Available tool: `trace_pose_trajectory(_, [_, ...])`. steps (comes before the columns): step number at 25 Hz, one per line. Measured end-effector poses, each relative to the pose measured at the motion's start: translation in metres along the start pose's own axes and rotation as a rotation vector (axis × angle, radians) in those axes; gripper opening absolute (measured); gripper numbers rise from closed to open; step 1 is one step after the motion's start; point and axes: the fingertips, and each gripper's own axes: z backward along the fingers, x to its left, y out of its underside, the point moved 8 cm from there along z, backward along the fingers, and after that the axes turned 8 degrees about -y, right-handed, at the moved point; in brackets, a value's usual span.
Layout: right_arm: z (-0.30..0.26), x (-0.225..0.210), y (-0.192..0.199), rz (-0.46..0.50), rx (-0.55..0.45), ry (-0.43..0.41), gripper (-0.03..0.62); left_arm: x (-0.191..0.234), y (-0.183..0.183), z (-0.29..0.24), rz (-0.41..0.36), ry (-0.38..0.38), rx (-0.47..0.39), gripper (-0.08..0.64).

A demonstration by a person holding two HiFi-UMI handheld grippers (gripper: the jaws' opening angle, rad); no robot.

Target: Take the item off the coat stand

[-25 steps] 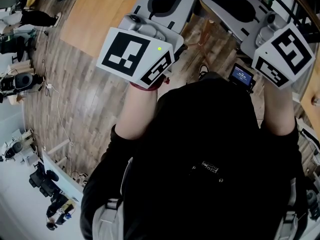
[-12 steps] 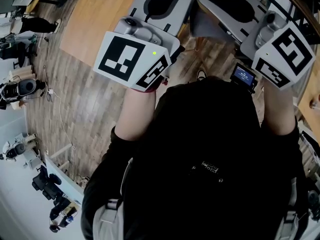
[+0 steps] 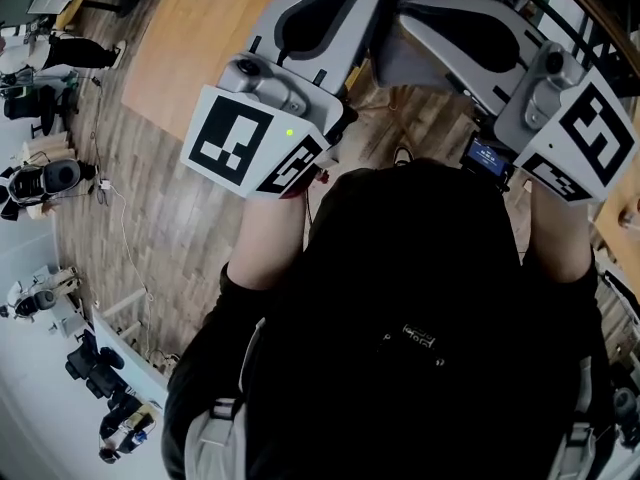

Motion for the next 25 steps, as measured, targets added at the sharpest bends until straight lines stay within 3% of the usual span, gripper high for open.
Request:
trace_pose_trajectory(8, [0.025, 0.000, -0.019, 0.005, -0.074, 0.023, 0.018, 0.011, -0.001, 0.025, 0.038, 0.006, -0.030, 0.077])
trace_pose_trajectory(16, [0.033, -0.007, -0.011, 0.002, -0.076, 0.069, 0.020, 0.024, 0.011, 0.038, 0.093, -0.006, -0.030, 0.151])
trace_pose_trajectory(22, [0.046, -0.013, 0.009, -0.032, -0.076, 0.089, 0.094, 0.025, 0.017, 0.031, 0.087, -0.002, -0.002, 0.197])
trace_pose_trajectory(25, [0.044, -0.016, -0.003, -0.004, -0.075, 0.108, 0.109, 0.020, 0.016, 0.027, 0.106, 0.021, -0.023, 0.202])
